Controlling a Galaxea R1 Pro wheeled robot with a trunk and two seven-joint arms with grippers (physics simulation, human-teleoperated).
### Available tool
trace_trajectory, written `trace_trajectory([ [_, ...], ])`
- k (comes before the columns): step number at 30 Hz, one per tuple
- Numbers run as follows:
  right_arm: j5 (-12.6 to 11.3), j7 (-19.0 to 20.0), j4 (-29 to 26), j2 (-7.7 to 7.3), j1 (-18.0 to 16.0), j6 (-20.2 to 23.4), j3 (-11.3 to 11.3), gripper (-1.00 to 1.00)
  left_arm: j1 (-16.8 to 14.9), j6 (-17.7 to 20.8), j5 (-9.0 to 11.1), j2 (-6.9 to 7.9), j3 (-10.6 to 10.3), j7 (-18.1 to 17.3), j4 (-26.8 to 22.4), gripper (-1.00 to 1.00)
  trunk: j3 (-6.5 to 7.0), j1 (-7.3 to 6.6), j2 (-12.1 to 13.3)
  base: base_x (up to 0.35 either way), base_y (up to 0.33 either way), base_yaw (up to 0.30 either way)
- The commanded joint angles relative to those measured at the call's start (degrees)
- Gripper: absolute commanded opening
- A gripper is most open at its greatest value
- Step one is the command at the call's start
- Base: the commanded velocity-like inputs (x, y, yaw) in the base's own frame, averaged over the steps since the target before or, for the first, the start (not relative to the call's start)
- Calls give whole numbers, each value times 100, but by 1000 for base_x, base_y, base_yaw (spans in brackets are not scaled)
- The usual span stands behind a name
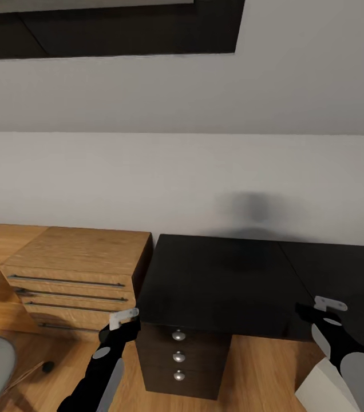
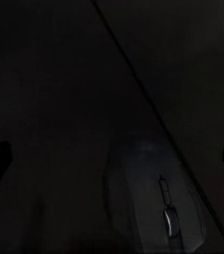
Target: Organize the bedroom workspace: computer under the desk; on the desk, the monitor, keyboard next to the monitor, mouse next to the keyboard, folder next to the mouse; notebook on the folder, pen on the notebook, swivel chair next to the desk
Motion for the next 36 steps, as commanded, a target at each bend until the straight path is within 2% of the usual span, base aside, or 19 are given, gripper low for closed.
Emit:
trace_trajectory([
  [1, -16, -10, -4, -6, -3, 53, -6, 100, 0, 36, 143, 11, -12, 47, -67, 100, -25, 23, -46, 1, 0, 0],
  [5, -19, -10, -2, -46, -4, 158, -10, 100, 107, 233, 420, 95, -11, 47, -407, 100, -97, 111, -206, 0, 0, 0],
  [10, -22, -15, -1, -93, -4, 195, -12, 100, 275, 547, 522, 148, -14, 47, -812, 100, -187, 221, -407, 0, 0, 0],
  [11, -23, -17, -1, -108, -5, 208, -13, 100, 402, 705, 551, 165, -15, 44, -1091, 100, -205, 243, -447, 0, 0, 0],
  [20, -31, -19, -1, -119, -5, 217, -13, 100, 528, 813, 575, 180, -15, 41, -1376, 100, -366, 440, -808, 0, 0, 0],
  [36, -33, -12, -1, -119, -5, 279, -13, 100, 538, 823, 573, 183, -15, 46, -1396, 100, -636, 770, -1410, 0, 0, 0],
])
